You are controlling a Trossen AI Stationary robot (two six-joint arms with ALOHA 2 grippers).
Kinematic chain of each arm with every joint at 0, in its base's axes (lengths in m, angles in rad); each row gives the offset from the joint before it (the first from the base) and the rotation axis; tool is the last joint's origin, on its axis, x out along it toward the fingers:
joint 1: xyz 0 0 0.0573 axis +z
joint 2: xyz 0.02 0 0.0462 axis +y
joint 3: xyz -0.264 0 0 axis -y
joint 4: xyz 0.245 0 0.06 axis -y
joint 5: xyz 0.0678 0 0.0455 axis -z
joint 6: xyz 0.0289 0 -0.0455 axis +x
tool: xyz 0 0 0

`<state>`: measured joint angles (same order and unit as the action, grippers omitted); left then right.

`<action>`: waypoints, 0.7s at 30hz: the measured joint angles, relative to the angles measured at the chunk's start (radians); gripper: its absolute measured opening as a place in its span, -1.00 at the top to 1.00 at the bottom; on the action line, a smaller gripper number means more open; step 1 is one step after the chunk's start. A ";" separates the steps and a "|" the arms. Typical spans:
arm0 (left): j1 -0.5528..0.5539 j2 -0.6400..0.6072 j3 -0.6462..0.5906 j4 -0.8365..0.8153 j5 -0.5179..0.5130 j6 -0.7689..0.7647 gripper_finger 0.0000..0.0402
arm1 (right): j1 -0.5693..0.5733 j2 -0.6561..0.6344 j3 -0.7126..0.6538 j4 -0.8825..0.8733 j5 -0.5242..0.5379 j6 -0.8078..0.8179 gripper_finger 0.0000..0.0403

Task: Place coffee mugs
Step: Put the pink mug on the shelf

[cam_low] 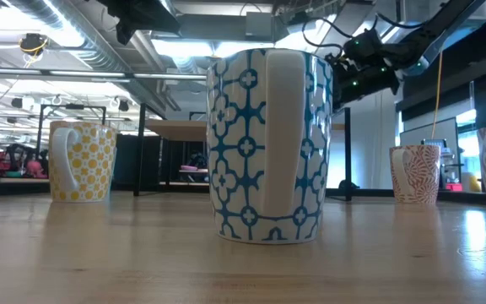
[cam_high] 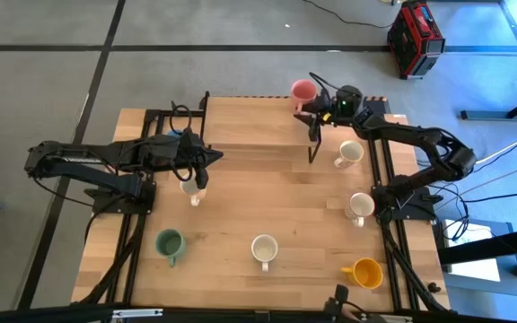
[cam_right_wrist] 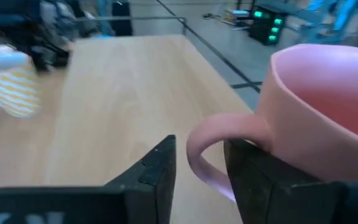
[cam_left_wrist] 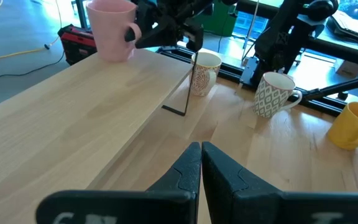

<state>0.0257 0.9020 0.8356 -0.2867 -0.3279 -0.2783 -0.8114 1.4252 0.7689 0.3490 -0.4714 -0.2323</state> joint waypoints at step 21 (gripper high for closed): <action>0.000 0.000 0.000 0.000 0.000 0.001 0.95 | 0.000 -0.139 0.000 -0.240 0.065 -0.012 0.34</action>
<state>0.0257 0.9020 0.8360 -0.2867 -0.3283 -0.2772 -0.8113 1.2865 0.7689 0.1086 -0.4068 -0.2443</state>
